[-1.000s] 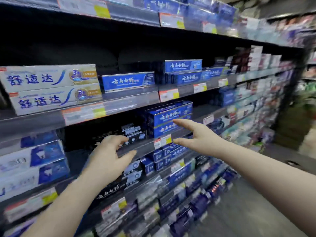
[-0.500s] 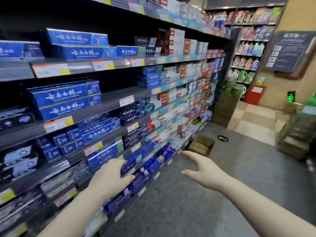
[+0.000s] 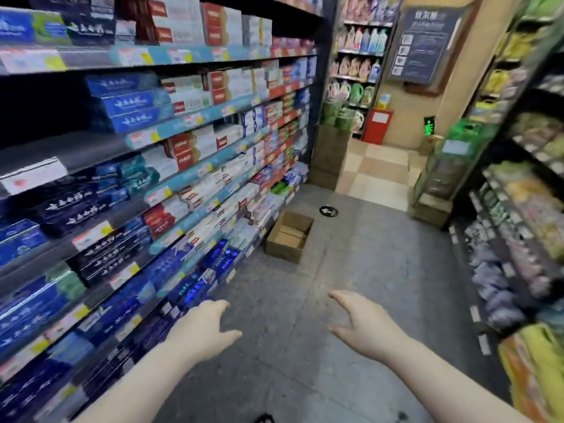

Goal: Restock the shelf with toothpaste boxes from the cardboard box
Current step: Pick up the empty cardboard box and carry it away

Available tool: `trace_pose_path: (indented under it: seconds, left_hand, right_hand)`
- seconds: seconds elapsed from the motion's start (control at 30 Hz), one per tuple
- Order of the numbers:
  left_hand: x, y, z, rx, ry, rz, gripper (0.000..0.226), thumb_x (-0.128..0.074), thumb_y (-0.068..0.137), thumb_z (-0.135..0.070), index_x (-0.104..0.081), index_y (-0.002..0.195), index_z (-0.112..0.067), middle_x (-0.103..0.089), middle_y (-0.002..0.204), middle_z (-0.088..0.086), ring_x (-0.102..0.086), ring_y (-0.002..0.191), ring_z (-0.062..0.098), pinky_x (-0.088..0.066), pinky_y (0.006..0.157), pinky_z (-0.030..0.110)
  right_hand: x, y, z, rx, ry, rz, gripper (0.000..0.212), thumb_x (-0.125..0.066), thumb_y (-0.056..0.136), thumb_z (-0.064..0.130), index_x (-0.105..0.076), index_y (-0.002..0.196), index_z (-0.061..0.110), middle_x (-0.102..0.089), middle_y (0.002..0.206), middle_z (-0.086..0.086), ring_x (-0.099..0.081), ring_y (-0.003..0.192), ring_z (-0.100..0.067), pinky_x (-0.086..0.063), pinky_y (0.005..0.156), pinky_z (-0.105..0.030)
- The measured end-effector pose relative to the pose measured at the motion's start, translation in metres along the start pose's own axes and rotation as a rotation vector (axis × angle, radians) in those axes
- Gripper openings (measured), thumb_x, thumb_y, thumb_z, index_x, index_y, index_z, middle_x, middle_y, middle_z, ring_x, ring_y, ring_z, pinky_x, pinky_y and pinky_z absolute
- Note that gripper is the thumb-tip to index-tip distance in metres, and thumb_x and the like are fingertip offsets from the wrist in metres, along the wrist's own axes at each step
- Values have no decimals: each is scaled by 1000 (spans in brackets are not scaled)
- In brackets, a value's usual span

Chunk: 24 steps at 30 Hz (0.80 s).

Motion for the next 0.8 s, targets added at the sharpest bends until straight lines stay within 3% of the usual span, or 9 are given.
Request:
trace_pose_path:
  seconds: [0.3,0.5,0.8]
  left_hand:
    - [29,191,-98,-172,88,102,69,-55,79,-55,-35,139,-27,-40,146,1,-42,132,22,-40,105,38]
    - [38,293,-168,-187,116,116,66,-55,81,-52,-37,138,-25,-41,142,4,-45,127,25,-43,102,39]
    - [38,458,-250,-37,44,88,66,-55,81,-52,-36,138,-25,-41,141,2,-49,122,21,-46,98,38]
  right_hand:
    - [46,135,-107,-180,-40,53,65,-51,85,42,-24,143,28,-29,152,5,-29,139,-15,-28,112,-35]
    - [72,214,-178,-251,-24,95,65,-51,86,42,-24,143,29,-29,152,7,-29,139,-15,-28,110,-35]
    - [138,388,-311,-114,-127,158,64,-50,88,38,-21,144,28,-26,153,4,-28,139,-17,-25,110,-37]
Point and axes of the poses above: each hand's wrist, its own y-axis towards the middle knuckle, its own x-axis out of the back of the hand, z = x × y, the point moved 2 cm from there along y, towards the middle knuckle
